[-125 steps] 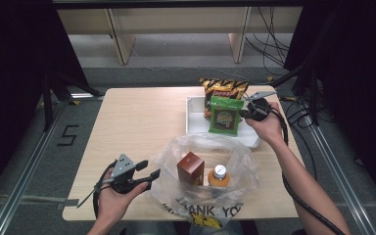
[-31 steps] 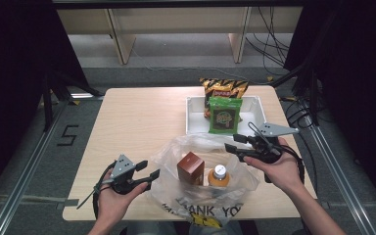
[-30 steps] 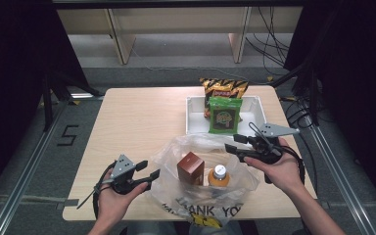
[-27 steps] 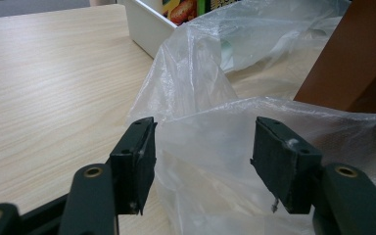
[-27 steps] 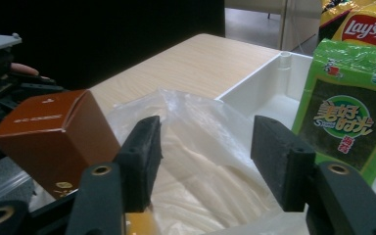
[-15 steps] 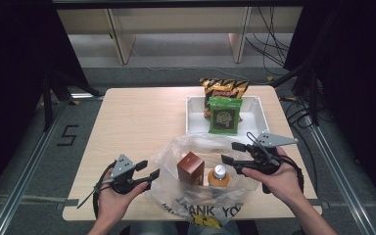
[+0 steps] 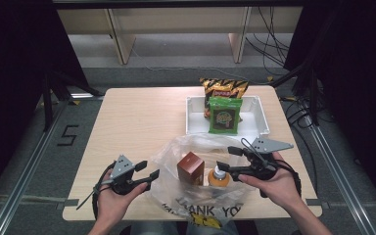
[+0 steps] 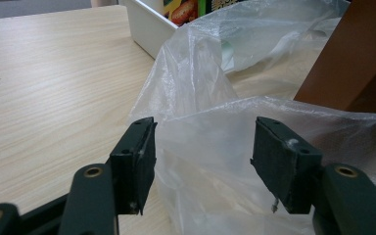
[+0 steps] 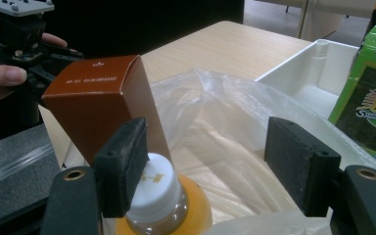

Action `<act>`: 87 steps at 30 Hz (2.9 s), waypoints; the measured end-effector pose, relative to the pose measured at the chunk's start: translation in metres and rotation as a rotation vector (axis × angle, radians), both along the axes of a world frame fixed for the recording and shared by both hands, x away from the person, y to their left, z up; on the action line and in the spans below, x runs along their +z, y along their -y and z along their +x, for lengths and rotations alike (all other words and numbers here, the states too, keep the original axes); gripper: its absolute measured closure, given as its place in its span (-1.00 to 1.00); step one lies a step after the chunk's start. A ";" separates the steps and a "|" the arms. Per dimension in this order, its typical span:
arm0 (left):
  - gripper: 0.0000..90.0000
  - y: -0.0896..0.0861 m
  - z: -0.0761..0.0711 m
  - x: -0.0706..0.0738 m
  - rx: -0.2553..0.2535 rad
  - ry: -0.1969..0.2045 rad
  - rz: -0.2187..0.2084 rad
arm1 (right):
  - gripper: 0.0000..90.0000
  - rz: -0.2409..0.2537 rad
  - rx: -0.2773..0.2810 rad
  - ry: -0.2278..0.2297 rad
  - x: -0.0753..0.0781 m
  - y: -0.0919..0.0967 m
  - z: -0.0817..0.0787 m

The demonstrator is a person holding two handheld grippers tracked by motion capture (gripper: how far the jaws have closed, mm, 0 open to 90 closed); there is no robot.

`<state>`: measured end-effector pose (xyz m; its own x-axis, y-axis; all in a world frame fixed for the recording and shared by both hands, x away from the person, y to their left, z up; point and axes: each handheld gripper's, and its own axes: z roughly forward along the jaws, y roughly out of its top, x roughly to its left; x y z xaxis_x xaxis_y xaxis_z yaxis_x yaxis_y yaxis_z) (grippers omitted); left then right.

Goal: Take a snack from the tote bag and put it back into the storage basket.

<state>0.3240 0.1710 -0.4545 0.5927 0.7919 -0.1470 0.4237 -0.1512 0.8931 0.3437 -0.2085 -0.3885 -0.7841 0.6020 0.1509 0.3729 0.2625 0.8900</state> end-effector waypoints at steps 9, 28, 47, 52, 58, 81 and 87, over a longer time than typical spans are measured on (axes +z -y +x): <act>-0.08 -0.003 -0.002 -0.001 0.013 -0.003 0.019 | -0.28 -0.006 0.046 0.029 -0.001 -0.006 0.000; -0.09 -0.005 -0.003 0.001 0.006 0.001 -0.004 | -0.32 -0.031 0.075 -0.021 -0.011 -0.016 -0.012; -0.09 0.000 -0.003 0.002 -0.002 -0.001 -0.001 | -0.36 -0.108 0.065 -0.056 -0.043 -0.017 -0.014; -0.09 0.001 -0.001 0.002 -0.017 0.011 0.006 | -0.37 -0.118 0.057 -0.063 -0.049 -0.018 -0.017; -0.09 0.002 -0.001 0.001 -0.024 0.003 0.006 | -0.39 -0.138 0.059 -0.078 -0.057 -0.018 -0.017; -0.09 0.005 -0.001 -0.001 -0.022 -0.004 -0.006 | -0.30 -0.167 0.090 -0.021 -0.067 -0.017 -0.016; -0.09 0.005 -0.001 -0.002 -0.021 -0.001 0.009 | -0.30 -0.165 0.091 -0.029 -0.067 -0.018 -0.017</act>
